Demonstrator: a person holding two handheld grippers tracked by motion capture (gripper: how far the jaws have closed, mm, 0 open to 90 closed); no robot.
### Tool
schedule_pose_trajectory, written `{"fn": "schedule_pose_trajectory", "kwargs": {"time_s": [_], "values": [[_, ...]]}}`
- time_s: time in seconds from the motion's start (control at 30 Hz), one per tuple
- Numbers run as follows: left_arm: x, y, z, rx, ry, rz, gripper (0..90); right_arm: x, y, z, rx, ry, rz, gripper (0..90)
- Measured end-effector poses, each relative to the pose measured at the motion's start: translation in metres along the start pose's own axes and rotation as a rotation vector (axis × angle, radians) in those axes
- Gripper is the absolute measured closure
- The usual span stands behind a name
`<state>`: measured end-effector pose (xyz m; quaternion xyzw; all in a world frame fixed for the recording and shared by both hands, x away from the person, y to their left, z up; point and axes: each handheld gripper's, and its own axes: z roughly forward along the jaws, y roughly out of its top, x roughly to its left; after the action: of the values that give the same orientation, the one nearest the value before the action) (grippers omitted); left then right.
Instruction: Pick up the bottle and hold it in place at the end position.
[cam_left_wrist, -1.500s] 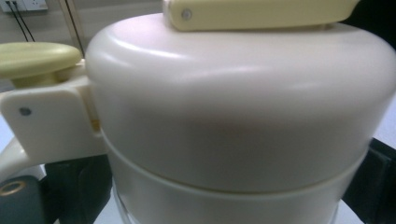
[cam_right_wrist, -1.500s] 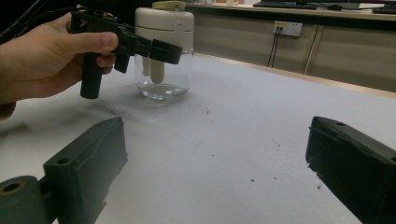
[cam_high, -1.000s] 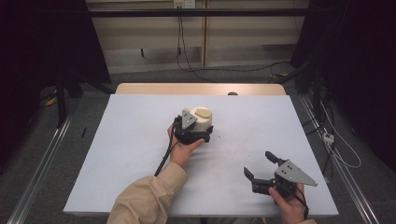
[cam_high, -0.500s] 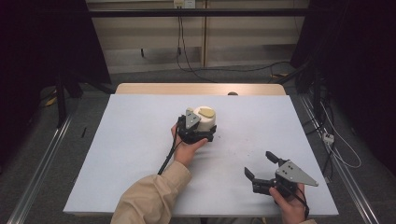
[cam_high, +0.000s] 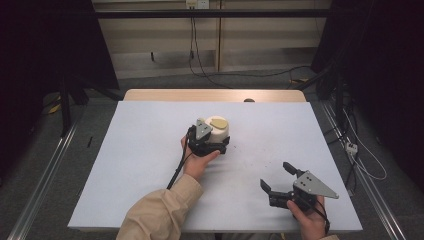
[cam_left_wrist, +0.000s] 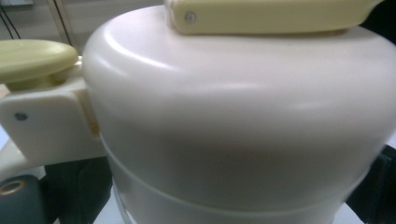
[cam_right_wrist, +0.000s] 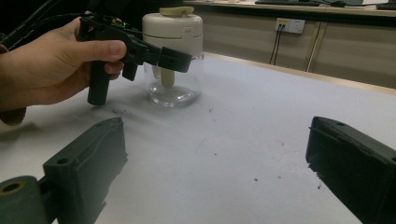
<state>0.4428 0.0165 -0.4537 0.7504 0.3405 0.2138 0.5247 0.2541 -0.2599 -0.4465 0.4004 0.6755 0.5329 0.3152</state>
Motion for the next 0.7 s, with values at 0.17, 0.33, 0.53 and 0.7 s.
{"fn": "schedule_pose_trajectory", "kwargs": {"time_s": [0.17, 0.33, 0.53, 0.7], "values": [[0.001, -0.002, -0.002, -0.002, -0.005, 0.007, 5.0, 0.002, 0.001, 0.004, 0.011, 0.019, 0.002, 4.2], [0.002, -0.004, -0.003, -0.012, -0.014, 0.011, 4.9, 0.004, 0.005, 0.012, 0.026, 0.020, 0.002, 4.3], [0.002, -0.005, -0.003, -0.014, -0.015, 0.015, 4.9, 0.005, 0.013, 0.025, 0.049, 0.040, 0.018, 4.7], [0.002, -0.005, -0.003, -0.013, -0.015, 0.015, 4.9, 0.006, 0.020, 0.035, 0.066, 0.049, 0.031, 6.8]]}}
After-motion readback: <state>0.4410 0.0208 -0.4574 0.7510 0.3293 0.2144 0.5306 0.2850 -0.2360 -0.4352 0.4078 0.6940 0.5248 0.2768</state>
